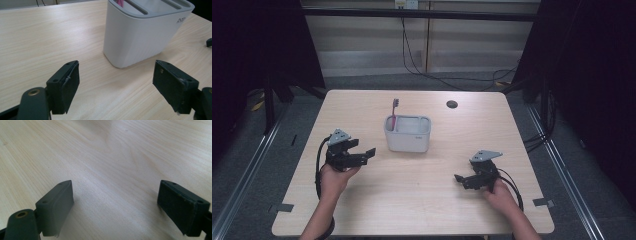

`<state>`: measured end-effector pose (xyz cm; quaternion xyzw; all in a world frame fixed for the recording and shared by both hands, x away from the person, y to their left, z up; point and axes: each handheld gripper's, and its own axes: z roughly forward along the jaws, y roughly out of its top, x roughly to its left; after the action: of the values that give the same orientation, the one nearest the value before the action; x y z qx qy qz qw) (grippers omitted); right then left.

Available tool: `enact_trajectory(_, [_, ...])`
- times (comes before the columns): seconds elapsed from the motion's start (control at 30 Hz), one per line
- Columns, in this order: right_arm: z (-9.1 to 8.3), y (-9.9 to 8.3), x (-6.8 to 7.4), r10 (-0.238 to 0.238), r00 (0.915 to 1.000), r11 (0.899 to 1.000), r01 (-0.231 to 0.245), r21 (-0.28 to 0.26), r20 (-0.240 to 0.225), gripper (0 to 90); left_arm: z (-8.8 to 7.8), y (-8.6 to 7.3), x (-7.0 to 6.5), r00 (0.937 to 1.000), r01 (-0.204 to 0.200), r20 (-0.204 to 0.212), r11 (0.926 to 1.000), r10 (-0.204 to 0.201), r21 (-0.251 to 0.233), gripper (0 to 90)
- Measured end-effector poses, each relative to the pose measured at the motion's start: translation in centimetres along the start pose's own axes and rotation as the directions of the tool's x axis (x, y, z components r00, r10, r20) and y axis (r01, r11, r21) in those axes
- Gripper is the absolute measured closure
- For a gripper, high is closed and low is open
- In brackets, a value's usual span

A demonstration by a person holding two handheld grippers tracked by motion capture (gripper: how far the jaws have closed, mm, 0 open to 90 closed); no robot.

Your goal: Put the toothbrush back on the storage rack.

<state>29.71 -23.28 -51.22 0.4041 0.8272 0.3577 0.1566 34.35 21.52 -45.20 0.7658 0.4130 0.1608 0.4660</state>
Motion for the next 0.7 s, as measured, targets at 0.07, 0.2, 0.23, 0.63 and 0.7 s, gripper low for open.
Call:
enact_trajectory(0.07, [0.0,0.0,0.0,0.000,1.0000,1.000,0.000,0.000,0.000,13.0,0.0,-0.2,0.0,1.0000,0.007,-0.005,1.0000,-0.007,0.002,21.5])
enact_trajectory(0.2, [0.0,0.0,0.0,0.000,1.0000,1.000,0.000,0.000,0.000,13.0,-0.1,-0.5,0.2,1.0000,-0.001,-0.007,0.9999,0.001,0.014,21.5])
enact_trajectory(0.23, [0.0,0.0,0.0,0.000,1.0000,1.000,0.000,0.000,0.001,13.0,-0.1,-0.7,0.2,1.0000,0.001,-0.008,0.9999,-0.001,0.015,21.6])
enact_trajectory(0.63, [0.0,0.0,0.0,0.001,1.0000,1.000,-0.001,0.000,0.001,13.0,-0.9,-2.1,1.3,0.9994,0.020,-0.030,0.9991,-0.019,0.036,21.7])
enact_trajectory(0.7, [0.0,0.0,0.0,-0.002,1.0000,1.000,0.002,-0.002,0.001,13.0,-1.0,-2.3,1.4,0.9992,0.021,-0.035,0.9990,-0.020,0.041,21.7])
